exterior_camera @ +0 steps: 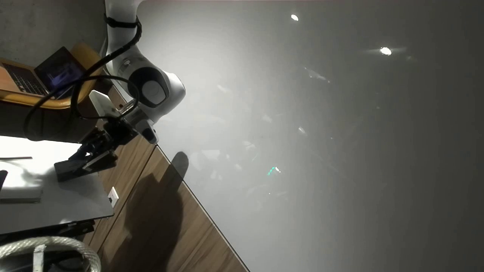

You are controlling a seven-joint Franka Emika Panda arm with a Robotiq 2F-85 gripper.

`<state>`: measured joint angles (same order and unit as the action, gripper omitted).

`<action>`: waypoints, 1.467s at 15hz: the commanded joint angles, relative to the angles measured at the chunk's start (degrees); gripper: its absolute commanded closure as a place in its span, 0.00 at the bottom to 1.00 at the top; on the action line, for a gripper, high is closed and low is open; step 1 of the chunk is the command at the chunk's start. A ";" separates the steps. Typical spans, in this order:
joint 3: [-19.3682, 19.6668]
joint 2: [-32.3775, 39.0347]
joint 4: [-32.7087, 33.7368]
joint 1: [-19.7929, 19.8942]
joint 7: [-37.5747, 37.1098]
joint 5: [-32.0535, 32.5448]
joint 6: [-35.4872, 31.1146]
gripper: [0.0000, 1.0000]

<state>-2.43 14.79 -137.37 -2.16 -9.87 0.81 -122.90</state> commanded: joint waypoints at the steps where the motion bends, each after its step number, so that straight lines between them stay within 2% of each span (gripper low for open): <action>1: 0.36 1.73 0.86 0.02 1.75 -1.15 1.10 0.08; 3: 0.39 2.40 0.85 0.03 1.88 -1.16 1.05 0.02; 5: 0.41 2.87 0.84 0.03 1.94 -1.17 1.11 0.00; 8: 0.42 3.27 0.80 0.03 2.08 -1.17 1.03 0.04; 22: -0.79 3.69 1.16 -1.73 1.82 -1.32 0.96 0.05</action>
<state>-3.10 18.14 -136.90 -3.64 -8.95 0.81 -122.90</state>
